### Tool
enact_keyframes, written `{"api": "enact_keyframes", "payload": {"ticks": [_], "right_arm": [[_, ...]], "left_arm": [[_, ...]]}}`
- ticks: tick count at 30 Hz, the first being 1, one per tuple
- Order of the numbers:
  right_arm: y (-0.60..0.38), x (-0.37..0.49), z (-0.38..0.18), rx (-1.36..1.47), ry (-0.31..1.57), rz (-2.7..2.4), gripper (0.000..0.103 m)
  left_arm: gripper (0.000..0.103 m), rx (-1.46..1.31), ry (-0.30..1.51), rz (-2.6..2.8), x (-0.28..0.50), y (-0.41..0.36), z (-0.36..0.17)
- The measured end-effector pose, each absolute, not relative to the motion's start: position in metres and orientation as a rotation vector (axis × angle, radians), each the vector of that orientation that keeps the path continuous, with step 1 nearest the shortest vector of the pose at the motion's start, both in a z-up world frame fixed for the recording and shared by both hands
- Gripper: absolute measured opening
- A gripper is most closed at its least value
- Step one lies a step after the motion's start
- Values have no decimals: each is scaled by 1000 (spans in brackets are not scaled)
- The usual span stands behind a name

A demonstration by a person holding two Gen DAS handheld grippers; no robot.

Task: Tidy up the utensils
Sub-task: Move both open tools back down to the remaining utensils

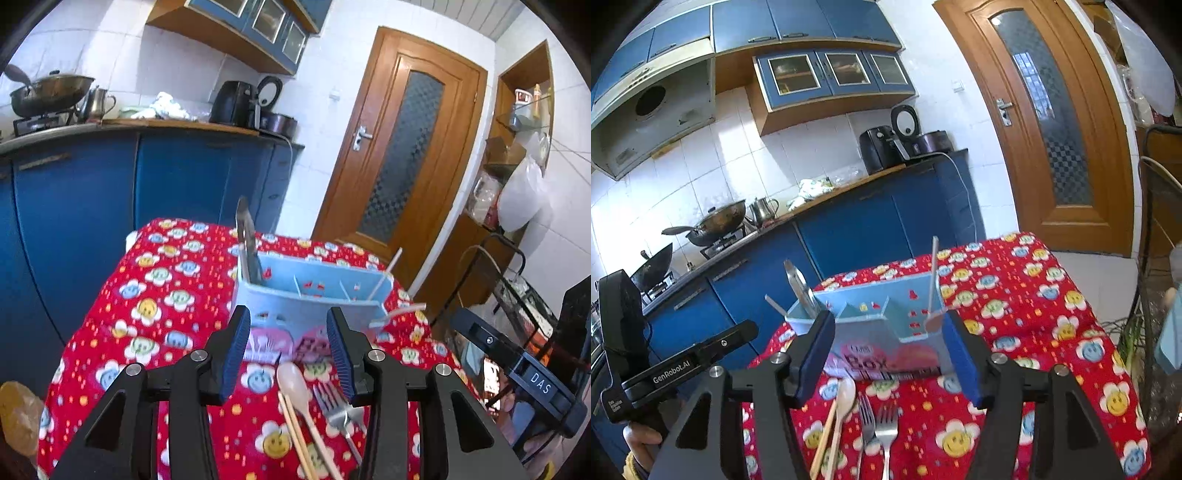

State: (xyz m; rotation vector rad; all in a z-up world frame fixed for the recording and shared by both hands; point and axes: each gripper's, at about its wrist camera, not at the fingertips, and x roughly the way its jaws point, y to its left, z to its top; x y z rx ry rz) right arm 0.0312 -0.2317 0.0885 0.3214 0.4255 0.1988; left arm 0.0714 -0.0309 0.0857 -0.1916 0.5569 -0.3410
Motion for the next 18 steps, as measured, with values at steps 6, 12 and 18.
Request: {"api": "enact_keyframes", "payload": {"ticks": [6,12,18], "right_arm": [[-237,15,76,320,471,180,68],[-240,5,65,321,515,159,71],[-246,-3,52,346,552,150,72]], "left_arm": [[44,-180,646,-337,62,-32,70],[44,-156,712,-320,57,-33,56],[44,-114,816,-332,57,-43,37]]}}
